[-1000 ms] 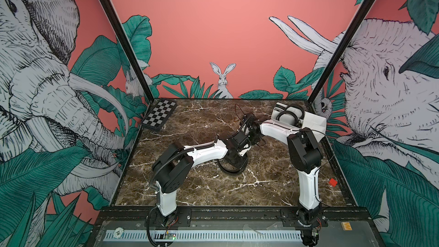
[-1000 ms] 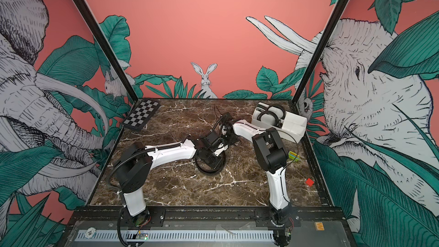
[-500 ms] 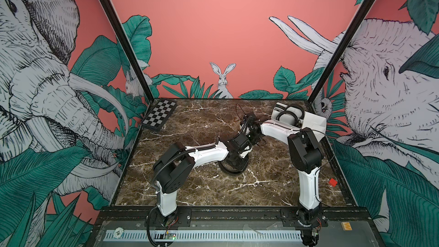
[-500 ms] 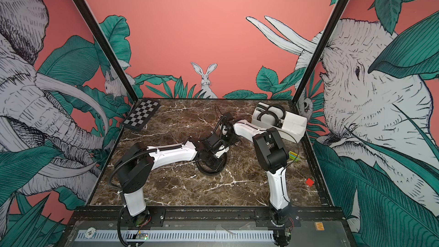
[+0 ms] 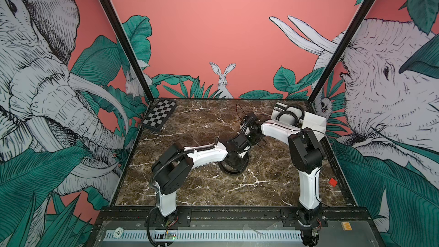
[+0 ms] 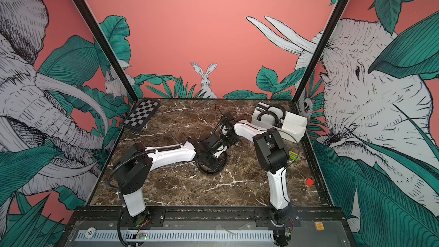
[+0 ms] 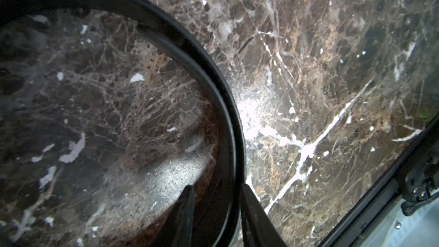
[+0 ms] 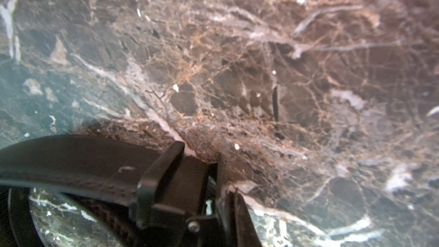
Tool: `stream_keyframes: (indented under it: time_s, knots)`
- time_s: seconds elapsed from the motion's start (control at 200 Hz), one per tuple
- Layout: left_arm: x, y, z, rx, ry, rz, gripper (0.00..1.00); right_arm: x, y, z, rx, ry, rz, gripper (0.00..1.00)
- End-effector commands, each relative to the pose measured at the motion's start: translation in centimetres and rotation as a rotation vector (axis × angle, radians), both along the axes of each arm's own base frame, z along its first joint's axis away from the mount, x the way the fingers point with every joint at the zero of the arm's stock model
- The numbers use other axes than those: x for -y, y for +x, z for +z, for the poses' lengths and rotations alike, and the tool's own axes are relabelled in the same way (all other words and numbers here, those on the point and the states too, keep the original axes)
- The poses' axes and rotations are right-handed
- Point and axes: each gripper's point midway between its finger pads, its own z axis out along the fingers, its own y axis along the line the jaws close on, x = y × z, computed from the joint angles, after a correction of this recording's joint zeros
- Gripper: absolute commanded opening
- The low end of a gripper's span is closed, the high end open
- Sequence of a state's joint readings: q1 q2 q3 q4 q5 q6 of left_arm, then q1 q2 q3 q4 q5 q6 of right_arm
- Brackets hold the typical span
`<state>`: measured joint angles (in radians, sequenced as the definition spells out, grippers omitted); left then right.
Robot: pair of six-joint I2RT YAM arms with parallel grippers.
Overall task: Place the belts into the storage roll
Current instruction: Roll the belt at the center of the board.
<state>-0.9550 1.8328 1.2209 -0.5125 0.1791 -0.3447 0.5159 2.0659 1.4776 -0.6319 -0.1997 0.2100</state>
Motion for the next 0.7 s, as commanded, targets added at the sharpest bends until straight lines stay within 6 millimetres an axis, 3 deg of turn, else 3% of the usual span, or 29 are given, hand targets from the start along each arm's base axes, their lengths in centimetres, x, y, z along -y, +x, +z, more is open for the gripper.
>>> stream_keyframes:
  time_s: [0.0,0.105,0.365,0.695]
  knots:
    - [-3.5,-0.5,-2.3,-0.008,0.143,0.028,0.35,1.3,-1.6,-1.0,-0.061,-0.046,-0.010,0.00]
    - [-3.3,-0.6,-1.9,-0.013,0.115,0.034,0.35,1.3,-1.6,-0.9,-0.061,-0.044,-0.009,0.00]
    - [-1.8,-0.2,1.1,0.022,0.014,0.018,0.39,1.3,-1.6,-1.0,-0.062,-0.043,-0.008,0.00]
    - [-2.2,-0.6,0.1,-0.001,0.052,-0.003,0.39,1.3,-1.6,-1.0,-0.063,-0.041,-0.010,0.00]
